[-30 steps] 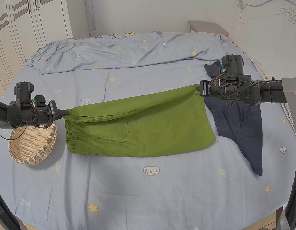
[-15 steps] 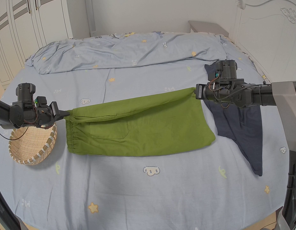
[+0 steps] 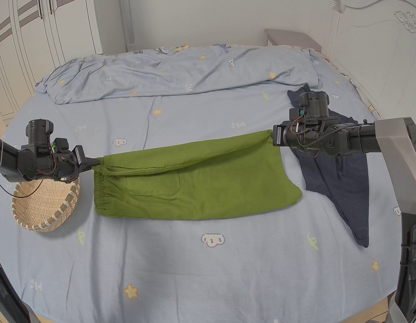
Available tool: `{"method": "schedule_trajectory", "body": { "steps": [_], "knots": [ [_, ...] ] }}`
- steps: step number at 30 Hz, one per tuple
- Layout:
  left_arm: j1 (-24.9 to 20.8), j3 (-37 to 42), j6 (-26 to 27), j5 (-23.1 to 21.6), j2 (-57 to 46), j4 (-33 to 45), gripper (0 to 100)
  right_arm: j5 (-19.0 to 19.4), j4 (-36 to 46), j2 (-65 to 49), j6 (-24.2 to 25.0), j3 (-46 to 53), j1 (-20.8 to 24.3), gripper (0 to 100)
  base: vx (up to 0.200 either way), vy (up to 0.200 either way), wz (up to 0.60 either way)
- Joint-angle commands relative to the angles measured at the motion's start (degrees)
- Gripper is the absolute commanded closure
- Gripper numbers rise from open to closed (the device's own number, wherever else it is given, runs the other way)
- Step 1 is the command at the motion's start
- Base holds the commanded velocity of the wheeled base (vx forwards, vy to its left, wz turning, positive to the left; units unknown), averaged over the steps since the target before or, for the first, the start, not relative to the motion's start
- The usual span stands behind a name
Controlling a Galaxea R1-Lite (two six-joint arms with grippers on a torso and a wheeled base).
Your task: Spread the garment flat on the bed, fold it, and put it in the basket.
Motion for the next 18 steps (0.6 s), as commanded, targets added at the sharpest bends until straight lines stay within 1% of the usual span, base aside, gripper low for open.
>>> {"method": "schedule_trajectory", "body": {
  "steps": [1,10,11,12,15,18],
  "knots": [
    [0.0,-0.6,0.0,-0.1,0.8,0.1,100,0.0,-0.6,1.2,0.0,-0.6,0.3,100,0.0,0.0,0.0],
    [-0.3,-3.1,-0.1,0.1,3.2,0.1,100,0.0,-1.2,2.7,0.1,-1.1,0.6,100,0.0,0.0,0.0],
    [-0.3,-3.1,-0.1,0.1,3.2,0.1,0,0.0,-1.2,2.7,0.1,-1.1,0.6,100,0.0,0.0,0.0],
    [-0.5,-3.2,-0.2,0.2,3.4,0.1,0,-0.2,-1.2,3.1,0.0,-1.1,0.6,0,0.0,0.0,0.0],
    [-0.7,-3.7,-0.5,0.2,3.7,0.0,0,-1.5,-1.3,3.9,0.0,-1.3,1.0,0,0.0,0.0,0.0],
    [-1.5,-4.0,-0.8,0.2,3.6,0.0,0,-1.7,-1.3,3.9,0.3,-1.3,1.3,0,0.0,0.0,0.0]
  ]
}}
